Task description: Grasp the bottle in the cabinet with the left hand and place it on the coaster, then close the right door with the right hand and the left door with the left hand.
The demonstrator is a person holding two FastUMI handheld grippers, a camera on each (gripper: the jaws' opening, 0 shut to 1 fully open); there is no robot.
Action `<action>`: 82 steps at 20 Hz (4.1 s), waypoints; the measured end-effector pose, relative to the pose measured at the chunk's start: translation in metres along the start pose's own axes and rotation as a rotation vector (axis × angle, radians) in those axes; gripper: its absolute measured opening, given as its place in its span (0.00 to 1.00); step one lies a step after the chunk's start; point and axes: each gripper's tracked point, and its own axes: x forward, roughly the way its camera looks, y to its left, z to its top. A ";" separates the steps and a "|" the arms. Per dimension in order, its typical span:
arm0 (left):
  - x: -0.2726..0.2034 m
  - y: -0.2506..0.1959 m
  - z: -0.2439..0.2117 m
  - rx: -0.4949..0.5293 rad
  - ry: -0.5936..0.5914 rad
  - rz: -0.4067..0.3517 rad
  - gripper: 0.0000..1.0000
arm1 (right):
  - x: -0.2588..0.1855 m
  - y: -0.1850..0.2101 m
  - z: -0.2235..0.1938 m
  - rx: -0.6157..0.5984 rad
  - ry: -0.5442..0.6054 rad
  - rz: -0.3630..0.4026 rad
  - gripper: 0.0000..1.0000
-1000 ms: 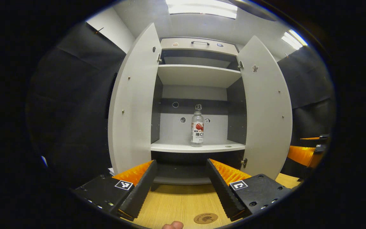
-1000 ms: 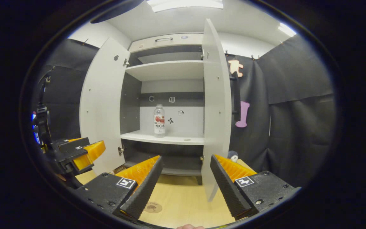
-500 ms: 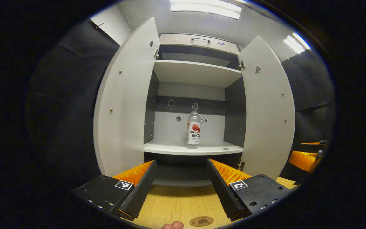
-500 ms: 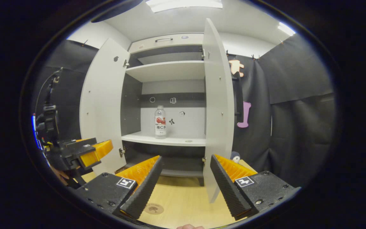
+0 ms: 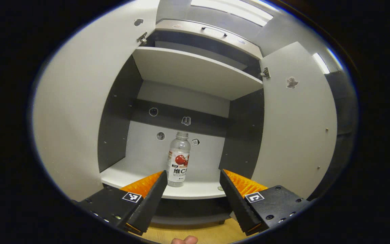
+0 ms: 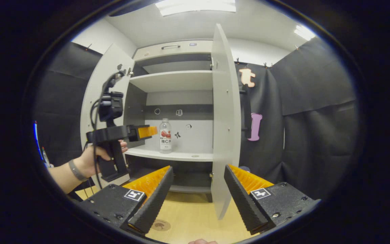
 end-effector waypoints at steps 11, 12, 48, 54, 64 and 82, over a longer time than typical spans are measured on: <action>0.135 0.036 -0.027 0.107 0.070 0.095 0.95 | 0.006 -0.016 -0.011 0.025 0.043 -0.080 0.94; 0.140 0.039 -0.028 0.104 0.074 0.102 0.95 | 0.007 -0.017 -0.012 0.028 0.047 -0.084 0.94; -0.152 -0.024 -0.265 0.094 0.137 0.190 0.78 | 0.003 -0.059 0.020 0.108 0.026 -0.020 0.99; -0.173 -0.039 -0.303 0.178 0.134 0.157 0.78 | 0.006 -0.065 0.012 0.065 0.086 -0.047 0.99; -0.179 -0.030 -0.315 0.238 0.087 0.202 0.77 | -0.001 -0.051 -0.002 0.062 0.159 -0.008 0.99; -0.199 -0.045 -0.177 0.176 -0.071 0.225 0.95 | -0.008 -0.076 -0.004 0.105 0.128 -0.028 0.99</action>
